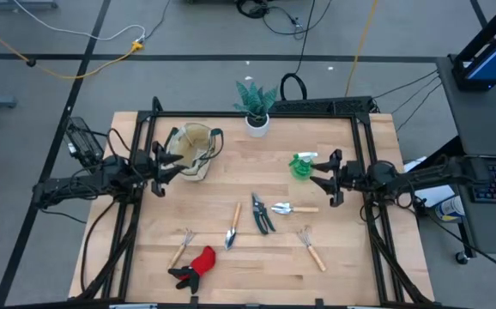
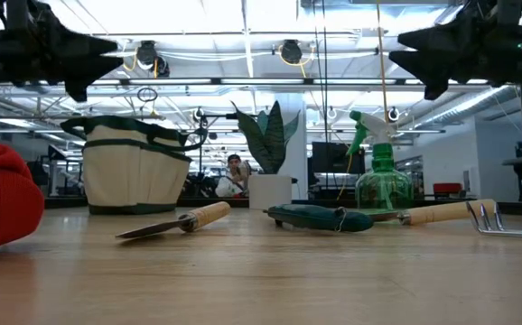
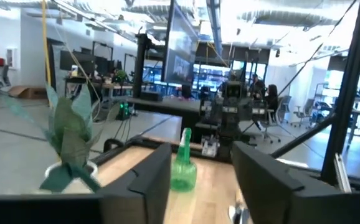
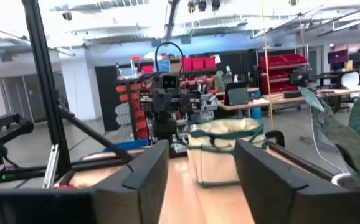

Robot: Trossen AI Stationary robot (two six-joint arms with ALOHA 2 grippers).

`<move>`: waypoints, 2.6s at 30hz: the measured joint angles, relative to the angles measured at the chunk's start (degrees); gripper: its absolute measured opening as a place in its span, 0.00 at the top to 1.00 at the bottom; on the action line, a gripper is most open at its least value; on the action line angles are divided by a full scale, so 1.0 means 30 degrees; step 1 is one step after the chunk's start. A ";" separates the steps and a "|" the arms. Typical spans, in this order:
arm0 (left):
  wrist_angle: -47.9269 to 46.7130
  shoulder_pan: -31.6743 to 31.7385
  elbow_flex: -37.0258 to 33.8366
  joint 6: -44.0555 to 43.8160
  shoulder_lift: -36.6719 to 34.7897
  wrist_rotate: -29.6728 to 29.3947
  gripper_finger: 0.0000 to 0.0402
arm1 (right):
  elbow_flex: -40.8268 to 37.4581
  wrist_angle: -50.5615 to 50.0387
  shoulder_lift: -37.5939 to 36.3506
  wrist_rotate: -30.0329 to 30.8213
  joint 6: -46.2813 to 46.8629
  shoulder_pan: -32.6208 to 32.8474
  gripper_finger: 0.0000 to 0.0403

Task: Pick & Place Garden tools in Gardening bag
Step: Prepare the brown gardening bag

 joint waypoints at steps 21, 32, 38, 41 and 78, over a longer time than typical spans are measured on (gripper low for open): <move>-0.5715 -0.0006 0.9388 -0.2105 1.1573 -0.0766 0.58 | 0.2063 0.1171 0.3223 -0.0032 -0.0547 0.0000 0.46; -0.9132 0.0160 1.2538 -0.2645 1.8071 -0.6758 0.59 | 0.2099 0.1016 0.3223 -0.0032 -0.2149 0.0000 0.48; -0.9472 0.0691 1.2776 -0.3884 2.0261 -0.6913 0.59 | 0.2114 0.0616 0.3224 -0.0032 -0.2157 0.0000 0.48; -0.9736 0.1057 1.2776 -0.3987 2.0972 -0.7724 0.59 | 0.2121 0.0611 0.3231 -0.0032 -0.2157 0.0000 0.48; -0.8373 -0.1965 1.2784 0.7019 2.2274 0.0741 0.99 | 0.2150 0.0536 0.3239 -0.0024 -0.2333 0.0004 0.49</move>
